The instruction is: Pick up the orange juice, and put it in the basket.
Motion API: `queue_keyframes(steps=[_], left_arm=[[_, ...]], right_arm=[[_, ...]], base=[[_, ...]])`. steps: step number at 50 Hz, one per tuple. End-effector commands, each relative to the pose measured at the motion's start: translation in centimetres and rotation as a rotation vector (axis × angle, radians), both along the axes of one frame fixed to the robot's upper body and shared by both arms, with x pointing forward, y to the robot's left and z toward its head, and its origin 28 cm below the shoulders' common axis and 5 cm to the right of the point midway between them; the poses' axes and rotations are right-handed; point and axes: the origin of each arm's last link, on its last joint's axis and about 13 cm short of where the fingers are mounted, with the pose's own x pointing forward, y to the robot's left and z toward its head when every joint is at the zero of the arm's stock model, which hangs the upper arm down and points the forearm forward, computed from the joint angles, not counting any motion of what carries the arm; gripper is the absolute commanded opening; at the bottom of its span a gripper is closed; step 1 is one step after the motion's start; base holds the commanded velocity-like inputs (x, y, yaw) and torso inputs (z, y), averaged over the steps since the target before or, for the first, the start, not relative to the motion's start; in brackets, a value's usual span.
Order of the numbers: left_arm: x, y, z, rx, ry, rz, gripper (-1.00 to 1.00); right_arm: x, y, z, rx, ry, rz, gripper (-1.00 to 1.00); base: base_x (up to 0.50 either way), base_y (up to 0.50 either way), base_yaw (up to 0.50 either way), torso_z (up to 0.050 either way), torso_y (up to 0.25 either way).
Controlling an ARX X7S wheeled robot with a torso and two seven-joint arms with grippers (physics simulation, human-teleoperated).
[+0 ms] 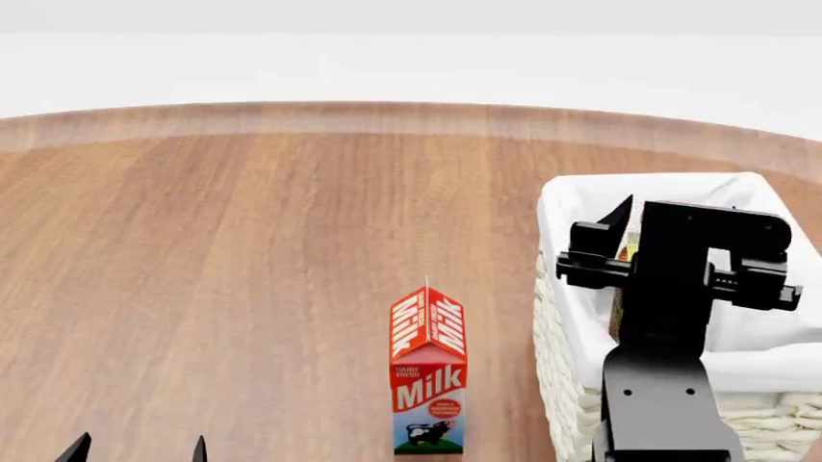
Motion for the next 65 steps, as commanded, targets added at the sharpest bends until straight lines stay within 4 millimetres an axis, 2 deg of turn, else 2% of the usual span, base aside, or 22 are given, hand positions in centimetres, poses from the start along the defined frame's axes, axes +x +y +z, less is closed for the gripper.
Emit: queue_keyframes(steps=[1, 18, 37, 65], left_arm=[[0.0, 0.0, 0.0, 0.0, 0.0, 0.0, 1.0], [0.0, 0.0, 0.0, 0.0, 0.0, 0.0, 1.0], [0.0, 0.0, 0.0, 0.0, 0.0, 0.0, 1.0], [0.0, 0.0, 0.0, 0.0, 0.0, 0.0, 1.0]], right_arm=[[-0.2, 0.3, 0.4, -0.012, -0.012, 0.019, 1.0], [-2.3, 1.2, 3.4, -0.033, -0.122, 0.1, 1.0], [-4.2, 1.9, 5.0, -0.049, -0.185, 0.167, 1.0], [-7.1, 2.3, 5.4, -0.046, -0.237, 0.217, 1.0]], base=[[0.0, 0.0, 0.0, 0.0, 0.0], [0.0, 0.0, 0.0, 0.0, 0.0], [0.0, 0.0, 0.0, 0.0, 0.0], [0.0, 0.0, 0.0, 0.0, 0.0]])
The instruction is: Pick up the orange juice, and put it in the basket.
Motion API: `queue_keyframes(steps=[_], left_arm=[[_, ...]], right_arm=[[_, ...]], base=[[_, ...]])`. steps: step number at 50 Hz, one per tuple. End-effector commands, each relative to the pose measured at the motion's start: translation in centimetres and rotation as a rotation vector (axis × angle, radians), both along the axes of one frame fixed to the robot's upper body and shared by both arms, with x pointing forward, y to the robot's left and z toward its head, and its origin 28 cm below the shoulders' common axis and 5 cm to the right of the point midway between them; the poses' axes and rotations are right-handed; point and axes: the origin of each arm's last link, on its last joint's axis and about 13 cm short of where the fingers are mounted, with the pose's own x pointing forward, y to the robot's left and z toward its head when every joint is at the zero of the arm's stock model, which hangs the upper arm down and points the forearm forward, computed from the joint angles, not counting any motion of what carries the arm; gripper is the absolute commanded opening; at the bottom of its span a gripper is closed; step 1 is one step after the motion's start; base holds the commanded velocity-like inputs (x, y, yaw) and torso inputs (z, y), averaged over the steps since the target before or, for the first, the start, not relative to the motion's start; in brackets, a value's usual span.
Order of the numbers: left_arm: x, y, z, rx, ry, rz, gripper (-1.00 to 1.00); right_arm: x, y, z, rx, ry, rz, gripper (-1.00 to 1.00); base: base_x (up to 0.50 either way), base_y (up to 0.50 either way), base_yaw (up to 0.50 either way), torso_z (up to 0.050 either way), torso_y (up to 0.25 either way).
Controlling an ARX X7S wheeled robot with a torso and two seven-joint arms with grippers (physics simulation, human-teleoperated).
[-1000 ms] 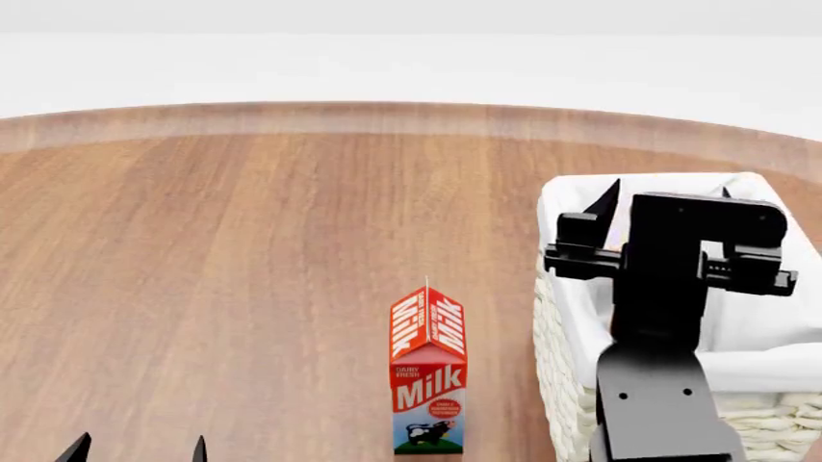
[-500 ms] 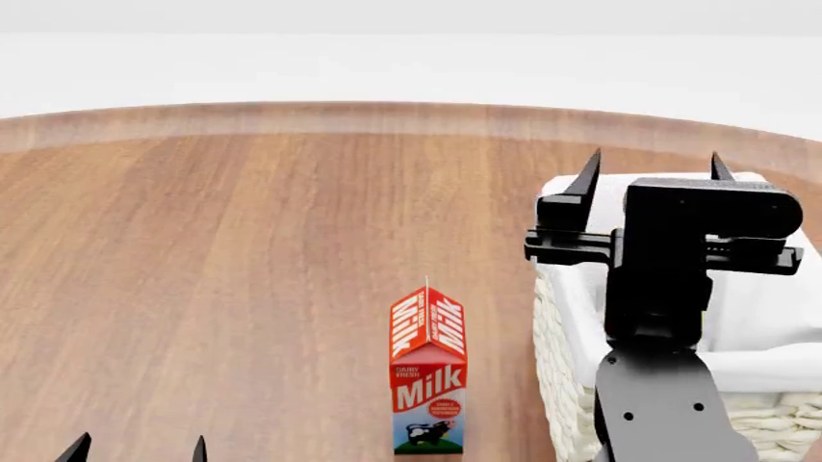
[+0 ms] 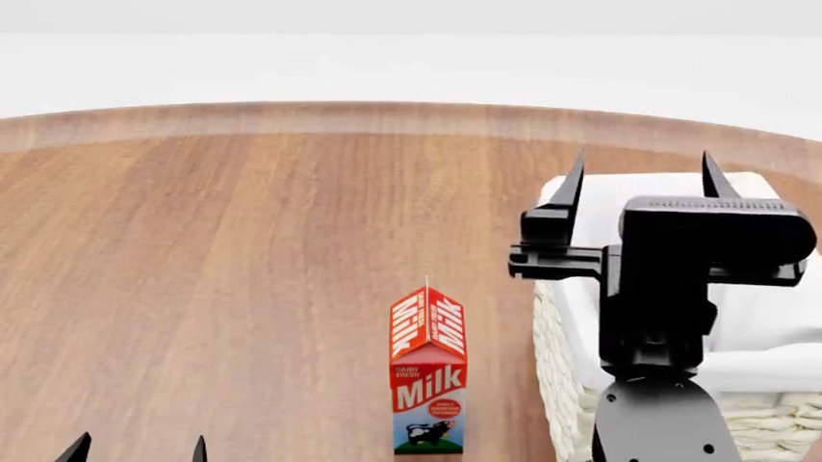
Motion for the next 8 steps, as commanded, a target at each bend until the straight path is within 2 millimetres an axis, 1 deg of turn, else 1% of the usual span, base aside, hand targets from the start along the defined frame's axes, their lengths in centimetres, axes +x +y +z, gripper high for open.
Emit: queue_keyframes(steps=[1, 8], left_arm=[[0.0, 0.0, 0.0, 0.0, 0.0, 0.0, 1.0], [0.0, 0.0, 0.0, 0.0, 0.0, 0.0, 1.0]], right_arm=[[-1.21, 0.06, 0.32, -0.006, -0.025, 0.015, 1.0], [-1.97, -0.01, 0.8, 0.005, -0.049, 0.018, 1.0]], base=[[0.0, 0.0, 0.0, 0.0, 0.0], [0.0, 0.0, 0.0, 0.0, 0.0]])
